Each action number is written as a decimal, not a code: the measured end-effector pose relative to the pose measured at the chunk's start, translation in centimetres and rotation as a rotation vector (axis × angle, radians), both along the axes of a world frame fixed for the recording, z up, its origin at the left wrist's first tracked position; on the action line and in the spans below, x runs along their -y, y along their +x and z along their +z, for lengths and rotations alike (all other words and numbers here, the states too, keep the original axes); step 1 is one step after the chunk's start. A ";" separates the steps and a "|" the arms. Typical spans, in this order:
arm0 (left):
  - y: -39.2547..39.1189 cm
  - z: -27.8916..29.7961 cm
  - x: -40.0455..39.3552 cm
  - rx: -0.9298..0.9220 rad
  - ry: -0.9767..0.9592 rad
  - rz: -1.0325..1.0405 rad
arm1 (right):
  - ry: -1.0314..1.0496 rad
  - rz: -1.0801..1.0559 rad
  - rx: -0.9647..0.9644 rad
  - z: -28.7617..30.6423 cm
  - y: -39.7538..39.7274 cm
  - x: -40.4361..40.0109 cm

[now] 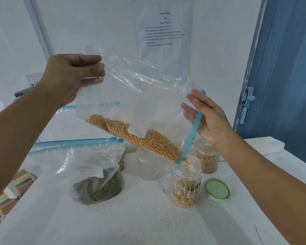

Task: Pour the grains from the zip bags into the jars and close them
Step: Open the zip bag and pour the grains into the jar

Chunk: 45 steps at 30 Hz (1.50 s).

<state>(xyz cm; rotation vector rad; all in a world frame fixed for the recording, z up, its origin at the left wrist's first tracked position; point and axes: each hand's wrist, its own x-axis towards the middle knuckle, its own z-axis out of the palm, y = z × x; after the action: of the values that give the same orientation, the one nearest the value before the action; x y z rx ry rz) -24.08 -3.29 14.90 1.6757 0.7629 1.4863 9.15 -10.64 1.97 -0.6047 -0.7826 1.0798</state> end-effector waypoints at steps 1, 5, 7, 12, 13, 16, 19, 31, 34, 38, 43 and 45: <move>0.0 0.0 0.0 0.000 0.000 -0.002 | -0.001 0.000 0.001 0.0 0.0 0.0; 0.1 0.0 0.1 -0.002 -0.004 -0.004 | -0.003 -0.002 0.001 -0.1 0.0 0.1; 0.1 0.1 0.1 -0.004 -0.003 -0.005 | -0.003 -0.003 -0.001 -0.1 0.1 0.1; 0.4 0.2 0.1 -0.008 -0.006 -0.011 | -0.004 -0.004 -0.006 -0.2 0.2 0.0; 0.4 0.2 0.1 -0.006 -0.008 -0.010 | -0.005 -0.004 -0.009 -0.2 0.2 0.0; 0.4 0.2 0.1 -0.011 -0.009 -0.009 | -0.004 -0.009 -0.008 -0.3 0.2 0.0; 0.5 0.2 0.2 -0.011 -0.008 -0.013 | -0.003 -0.012 -0.009 -0.3 0.3 0.0; 0.4 0.2 0.3 0.000 -0.009 -0.022 | -0.004 -0.013 -0.010 -0.2 0.2 0.0; 0.4 0.3 0.2 0.003 -0.009 -0.022 | -0.003 -0.014 -0.011 -0.1 0.2 0.0; 0.2 0.3 -0.1 0.011 -0.010 -0.012 | -0.007 -0.016 -0.008 -0.1 0.1 0.0; 0.2 0.4 -0.1 0.003 -0.006 -0.011 | 0.000 -0.013 -0.010 0.0 0.2 0.1; 0.2 0.5 0.0 0.003 -0.007 -0.013 | 0.001 -0.010 -0.009 0.0 0.1 0.1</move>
<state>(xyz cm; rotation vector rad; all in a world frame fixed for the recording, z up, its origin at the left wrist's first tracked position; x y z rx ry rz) -23.88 -3.25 15.36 1.6700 0.7537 1.4747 9.29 -10.70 1.94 -0.6021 -0.7713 1.0719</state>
